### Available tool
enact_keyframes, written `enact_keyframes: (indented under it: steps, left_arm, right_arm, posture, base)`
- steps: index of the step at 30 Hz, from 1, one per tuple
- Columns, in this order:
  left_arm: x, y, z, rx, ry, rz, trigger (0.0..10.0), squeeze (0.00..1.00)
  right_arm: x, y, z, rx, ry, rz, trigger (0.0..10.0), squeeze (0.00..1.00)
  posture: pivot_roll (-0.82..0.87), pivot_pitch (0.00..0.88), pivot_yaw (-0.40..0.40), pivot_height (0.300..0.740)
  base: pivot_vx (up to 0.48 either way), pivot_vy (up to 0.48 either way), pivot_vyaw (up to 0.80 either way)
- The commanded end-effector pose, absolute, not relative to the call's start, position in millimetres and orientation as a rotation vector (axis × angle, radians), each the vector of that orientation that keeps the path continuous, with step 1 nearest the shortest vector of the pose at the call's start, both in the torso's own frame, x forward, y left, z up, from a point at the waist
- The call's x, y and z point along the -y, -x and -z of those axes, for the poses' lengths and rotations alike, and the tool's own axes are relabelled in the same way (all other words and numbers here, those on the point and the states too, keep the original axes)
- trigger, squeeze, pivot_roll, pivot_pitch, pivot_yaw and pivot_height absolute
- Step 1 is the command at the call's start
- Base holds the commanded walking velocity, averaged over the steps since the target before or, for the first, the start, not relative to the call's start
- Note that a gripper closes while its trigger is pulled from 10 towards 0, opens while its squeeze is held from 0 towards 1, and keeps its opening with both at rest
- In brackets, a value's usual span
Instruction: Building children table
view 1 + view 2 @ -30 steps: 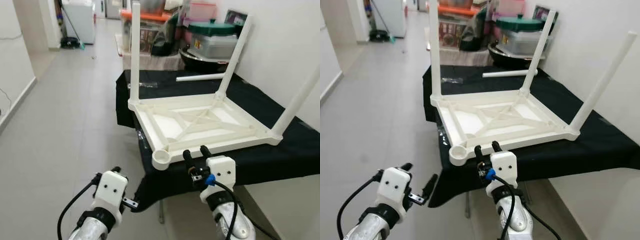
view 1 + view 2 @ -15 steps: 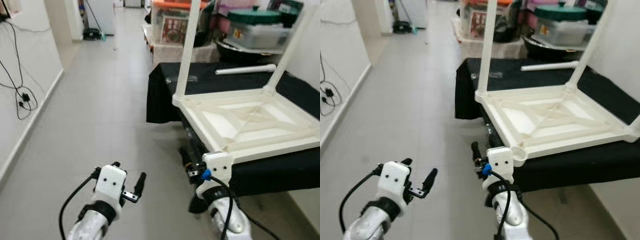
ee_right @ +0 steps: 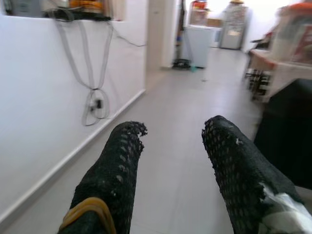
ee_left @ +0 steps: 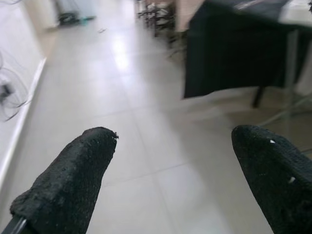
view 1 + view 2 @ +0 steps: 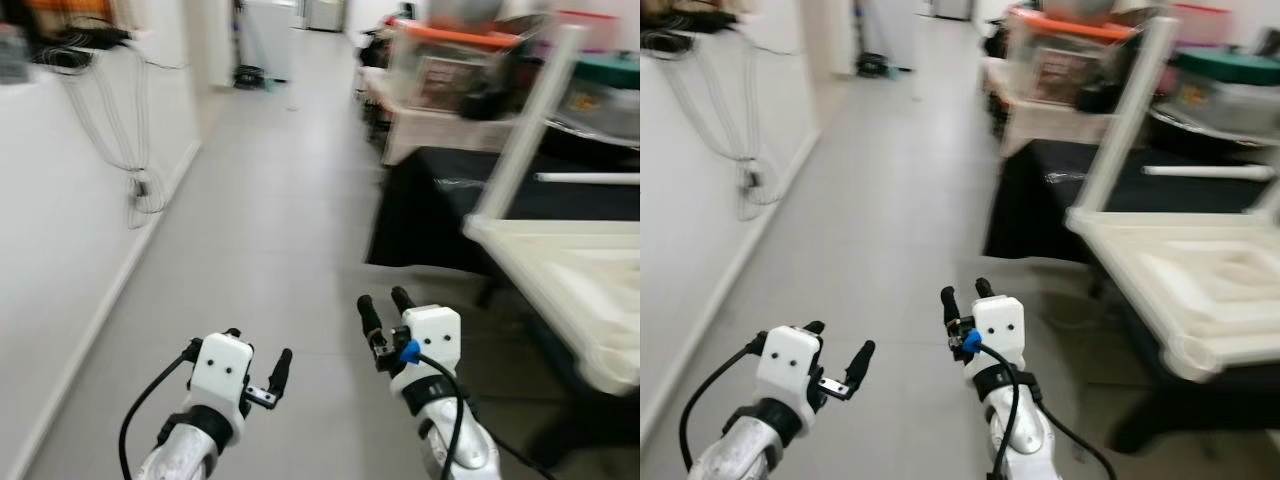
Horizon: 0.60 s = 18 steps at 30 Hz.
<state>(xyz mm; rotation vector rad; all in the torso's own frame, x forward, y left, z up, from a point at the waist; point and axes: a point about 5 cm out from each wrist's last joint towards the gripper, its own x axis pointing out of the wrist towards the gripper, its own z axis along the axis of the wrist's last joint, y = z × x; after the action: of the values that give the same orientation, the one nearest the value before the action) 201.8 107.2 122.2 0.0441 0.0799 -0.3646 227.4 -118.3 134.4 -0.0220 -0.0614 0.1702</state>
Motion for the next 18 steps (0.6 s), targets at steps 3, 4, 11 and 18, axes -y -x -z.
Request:
enact_keyframes:
  steps: [3, 4, 11, 18]
  left_arm:
    - [-102.3, -199.8, -122.2, -0.079, -0.041, 0.39, 10.0, 0.0]
    - [-101.7, -199.8, -122.1, -0.079, -0.044, 0.393, 10.0, 0.0]
    - [-100.1, -199.7, -121.7, -0.078, -0.047, 0.402, 10.0, 0.0]
    - [-99.9, -200.0, -120.7, -0.085, -0.058, 0.409, 10.0, 0.0]
  right_arm:
    - [114.1, -228.9, -133.4, 0.047, -0.01, -0.197, 10.0, 0.0]
    - [114.5, -229.1, -133.5, 0.047, -0.015, -0.196, 10.0, 0.0]
    - [116.3, -229.8, -131.9, 0.037, -0.019, -0.191, 10.0, 0.0]
    - [114.8, -230.0, -132.4, 0.039, -0.027, -0.196, 10.0, 0.0]
  posture:
    - [0.07, 0.057, -0.093, 0.74]
    - [0.07, 0.057, -0.093, 0.74]
    - [0.08, 0.051, -0.098, 0.74]
    - [0.08, 0.051, -0.094, 0.74]
  base:
    - [0.385, 0.285, 0.0]
    - [0.394, 0.274, 0.0]
    - [0.407, 0.253, 0.0]
    - [0.455, 0.0, 0.0]
